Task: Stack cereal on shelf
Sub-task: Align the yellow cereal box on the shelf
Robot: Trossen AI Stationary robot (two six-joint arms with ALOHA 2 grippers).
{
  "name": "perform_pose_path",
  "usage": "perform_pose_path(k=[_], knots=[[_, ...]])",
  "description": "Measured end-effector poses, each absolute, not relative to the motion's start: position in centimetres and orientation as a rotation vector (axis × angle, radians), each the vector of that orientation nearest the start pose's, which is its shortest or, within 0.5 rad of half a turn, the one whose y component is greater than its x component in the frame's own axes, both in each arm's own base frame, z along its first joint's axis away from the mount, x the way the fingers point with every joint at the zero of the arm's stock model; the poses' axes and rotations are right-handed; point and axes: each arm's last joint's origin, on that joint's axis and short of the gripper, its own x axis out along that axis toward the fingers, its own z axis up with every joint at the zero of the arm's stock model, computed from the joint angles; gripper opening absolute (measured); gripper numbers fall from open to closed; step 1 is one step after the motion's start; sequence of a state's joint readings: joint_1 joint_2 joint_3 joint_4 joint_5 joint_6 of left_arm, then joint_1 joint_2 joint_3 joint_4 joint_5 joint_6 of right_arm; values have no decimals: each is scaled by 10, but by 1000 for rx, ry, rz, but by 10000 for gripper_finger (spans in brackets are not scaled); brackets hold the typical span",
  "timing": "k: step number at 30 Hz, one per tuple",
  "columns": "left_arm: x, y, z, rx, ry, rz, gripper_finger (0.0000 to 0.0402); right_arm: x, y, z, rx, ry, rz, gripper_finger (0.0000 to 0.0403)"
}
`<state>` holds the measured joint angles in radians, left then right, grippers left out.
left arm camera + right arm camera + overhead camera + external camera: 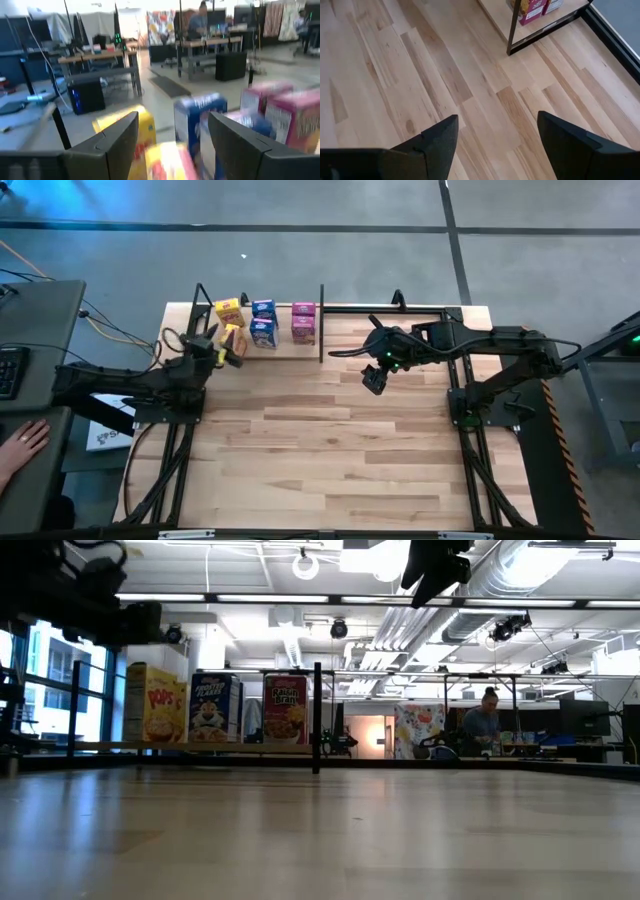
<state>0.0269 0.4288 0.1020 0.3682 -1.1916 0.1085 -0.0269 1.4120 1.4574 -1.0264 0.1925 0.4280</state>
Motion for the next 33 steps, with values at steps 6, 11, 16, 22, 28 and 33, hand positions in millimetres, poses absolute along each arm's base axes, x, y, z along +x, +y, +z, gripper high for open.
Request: perform_pose_path(k=[6,11,16,22,28,33], knots=[[104,29,221,129,-68,1232,232,274,-13,355,312,918,-407,259],[108,20,257,172,-105,1078,210,274,-13,355,311,918,-408,259],[118,4,287,110,-58,912,93,274,-14,355,288,908,-443,259],[135,-20,272,-219,2,805,9,273,-14,356,278,906,-451,259],[146,-37,228,-514,-66,898,1,273,-14,356,277,906,-451,259],[150,-32,200,-574,-208,1057,0,274,-16,356,255,891,-484,259]])
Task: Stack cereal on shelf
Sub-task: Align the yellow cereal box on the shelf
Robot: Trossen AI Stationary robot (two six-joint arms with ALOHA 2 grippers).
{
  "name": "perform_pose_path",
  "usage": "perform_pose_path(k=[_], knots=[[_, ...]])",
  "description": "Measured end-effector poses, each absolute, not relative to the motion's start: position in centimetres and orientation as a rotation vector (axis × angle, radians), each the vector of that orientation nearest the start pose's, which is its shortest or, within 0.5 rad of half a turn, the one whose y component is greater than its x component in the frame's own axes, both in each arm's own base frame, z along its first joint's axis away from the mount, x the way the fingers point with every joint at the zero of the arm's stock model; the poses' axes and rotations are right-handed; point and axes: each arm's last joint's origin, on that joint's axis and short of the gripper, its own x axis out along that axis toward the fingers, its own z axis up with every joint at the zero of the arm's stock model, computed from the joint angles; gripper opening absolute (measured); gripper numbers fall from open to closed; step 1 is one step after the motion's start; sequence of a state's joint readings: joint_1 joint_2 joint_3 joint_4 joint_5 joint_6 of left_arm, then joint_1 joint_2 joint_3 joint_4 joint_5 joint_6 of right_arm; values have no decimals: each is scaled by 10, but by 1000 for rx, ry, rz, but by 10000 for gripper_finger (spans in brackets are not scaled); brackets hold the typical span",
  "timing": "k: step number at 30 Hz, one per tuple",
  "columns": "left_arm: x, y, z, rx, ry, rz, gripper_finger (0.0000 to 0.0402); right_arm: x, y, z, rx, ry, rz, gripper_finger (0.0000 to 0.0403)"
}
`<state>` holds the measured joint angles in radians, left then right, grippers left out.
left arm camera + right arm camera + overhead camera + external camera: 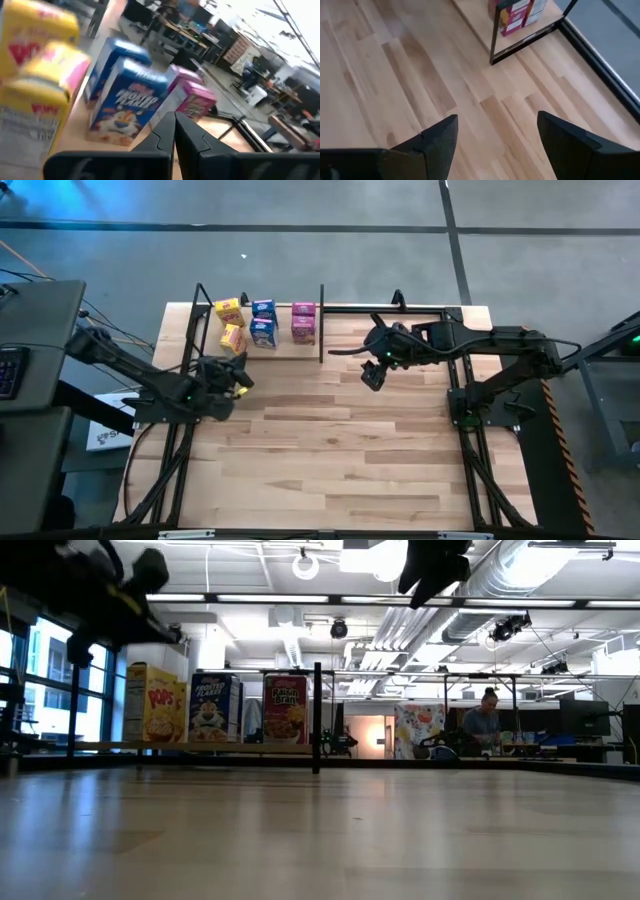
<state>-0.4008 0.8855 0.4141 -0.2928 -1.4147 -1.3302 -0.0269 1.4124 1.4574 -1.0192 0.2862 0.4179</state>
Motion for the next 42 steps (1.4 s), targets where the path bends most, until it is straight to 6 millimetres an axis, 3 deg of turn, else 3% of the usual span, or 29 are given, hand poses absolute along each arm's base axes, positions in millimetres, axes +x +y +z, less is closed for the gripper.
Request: perform_pose_path(k=[5,13,23,33,42], knots=[[154,-23,173,-674,-155,1093,0,274,-16,357,236,883,-487,259],[149,-15,148,-755,-204,1162,0,275,-16,357,229,880,-483,259],[144,-2,134,-720,-133,1235,0,276,-16,358,224,864,-477,259],[143,9,133,-661,-101,1306,0,277,-16,358,230,858,-476,259],[143,18,130,-629,58,1325,0,277,-16,358,234,858,-476,259]])
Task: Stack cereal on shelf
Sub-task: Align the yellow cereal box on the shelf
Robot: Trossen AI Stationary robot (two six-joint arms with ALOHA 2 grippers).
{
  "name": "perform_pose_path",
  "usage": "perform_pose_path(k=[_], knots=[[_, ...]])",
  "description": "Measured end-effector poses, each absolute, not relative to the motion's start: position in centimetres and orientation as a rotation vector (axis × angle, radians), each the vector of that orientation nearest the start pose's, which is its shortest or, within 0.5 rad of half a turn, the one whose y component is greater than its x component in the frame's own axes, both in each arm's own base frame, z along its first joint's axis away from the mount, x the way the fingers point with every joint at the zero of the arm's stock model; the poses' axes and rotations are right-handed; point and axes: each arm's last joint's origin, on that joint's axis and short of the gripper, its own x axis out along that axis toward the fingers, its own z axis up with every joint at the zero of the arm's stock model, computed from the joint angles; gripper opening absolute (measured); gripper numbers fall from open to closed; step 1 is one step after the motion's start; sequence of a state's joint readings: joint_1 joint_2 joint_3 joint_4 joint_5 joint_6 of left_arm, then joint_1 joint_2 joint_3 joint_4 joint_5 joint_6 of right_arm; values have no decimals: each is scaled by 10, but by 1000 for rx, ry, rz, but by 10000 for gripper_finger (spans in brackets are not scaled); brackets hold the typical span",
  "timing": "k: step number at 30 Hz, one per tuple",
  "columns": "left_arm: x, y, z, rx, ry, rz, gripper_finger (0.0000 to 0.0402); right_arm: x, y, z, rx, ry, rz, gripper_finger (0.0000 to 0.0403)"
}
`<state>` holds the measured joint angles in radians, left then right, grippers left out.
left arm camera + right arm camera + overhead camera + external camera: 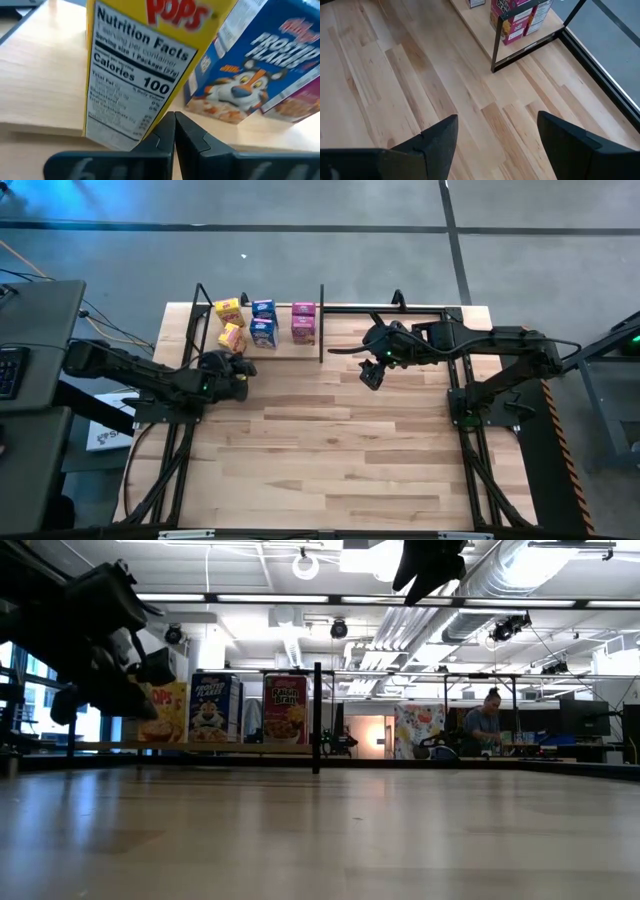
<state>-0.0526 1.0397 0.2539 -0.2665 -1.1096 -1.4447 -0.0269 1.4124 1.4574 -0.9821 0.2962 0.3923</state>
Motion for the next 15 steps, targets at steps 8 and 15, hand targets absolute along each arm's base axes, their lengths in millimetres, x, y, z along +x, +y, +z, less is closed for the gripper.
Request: perform_pose_path(k=[8,15], knots=[[137,25,128,-616,173,1353,0,277,-16,358,234,858,-476,259],[123,25,136,-624,164,1373,0,277,-16,358,234,858,-476,259]])
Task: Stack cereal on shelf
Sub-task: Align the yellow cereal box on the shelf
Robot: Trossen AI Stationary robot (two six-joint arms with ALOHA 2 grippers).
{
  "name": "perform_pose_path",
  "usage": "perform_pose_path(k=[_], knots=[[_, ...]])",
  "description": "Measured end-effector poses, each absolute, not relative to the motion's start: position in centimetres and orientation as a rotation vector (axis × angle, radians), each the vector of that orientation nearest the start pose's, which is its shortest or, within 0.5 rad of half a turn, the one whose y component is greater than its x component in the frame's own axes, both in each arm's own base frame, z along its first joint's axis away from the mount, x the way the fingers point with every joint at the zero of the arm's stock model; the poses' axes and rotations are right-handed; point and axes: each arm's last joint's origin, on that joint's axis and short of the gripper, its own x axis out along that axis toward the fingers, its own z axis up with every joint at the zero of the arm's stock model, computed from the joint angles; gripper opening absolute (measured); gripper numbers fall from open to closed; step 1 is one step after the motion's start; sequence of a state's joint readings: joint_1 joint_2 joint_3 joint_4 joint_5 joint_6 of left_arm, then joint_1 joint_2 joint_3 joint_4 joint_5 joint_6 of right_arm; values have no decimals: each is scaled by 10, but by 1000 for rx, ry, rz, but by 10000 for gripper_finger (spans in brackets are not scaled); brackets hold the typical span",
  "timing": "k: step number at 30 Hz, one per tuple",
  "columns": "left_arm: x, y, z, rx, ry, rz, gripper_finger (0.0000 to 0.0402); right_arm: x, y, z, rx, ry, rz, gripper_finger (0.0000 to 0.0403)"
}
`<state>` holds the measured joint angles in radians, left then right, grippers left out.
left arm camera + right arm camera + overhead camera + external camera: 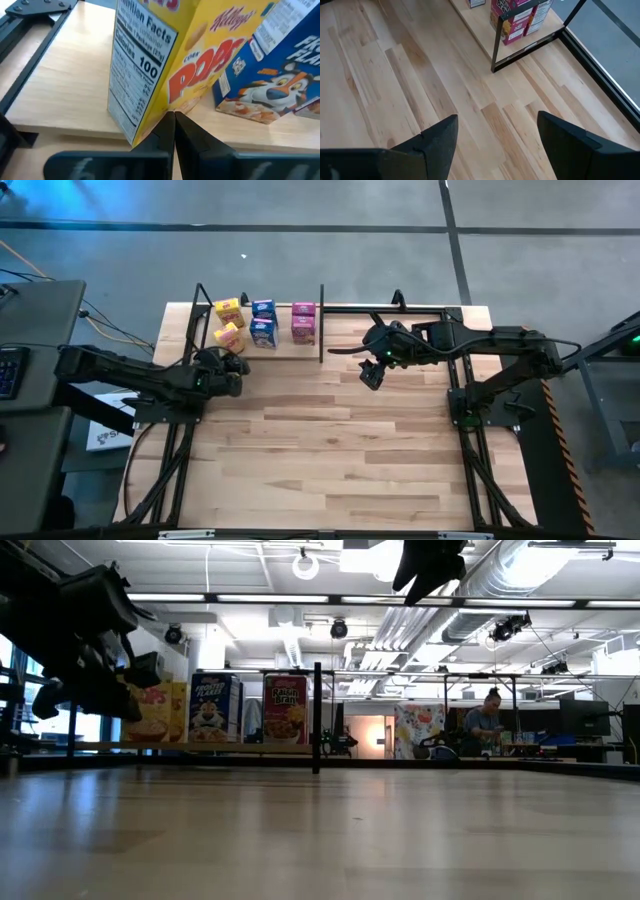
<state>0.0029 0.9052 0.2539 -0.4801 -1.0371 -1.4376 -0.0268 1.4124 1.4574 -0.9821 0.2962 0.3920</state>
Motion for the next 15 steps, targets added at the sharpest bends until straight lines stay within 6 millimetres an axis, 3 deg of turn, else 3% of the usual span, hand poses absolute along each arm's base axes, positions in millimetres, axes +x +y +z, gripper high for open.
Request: perform_pose_path(k=[15], knots=[[105,25,143,-611,191,1380,0,277,-16,358,234,857,-476,259]])
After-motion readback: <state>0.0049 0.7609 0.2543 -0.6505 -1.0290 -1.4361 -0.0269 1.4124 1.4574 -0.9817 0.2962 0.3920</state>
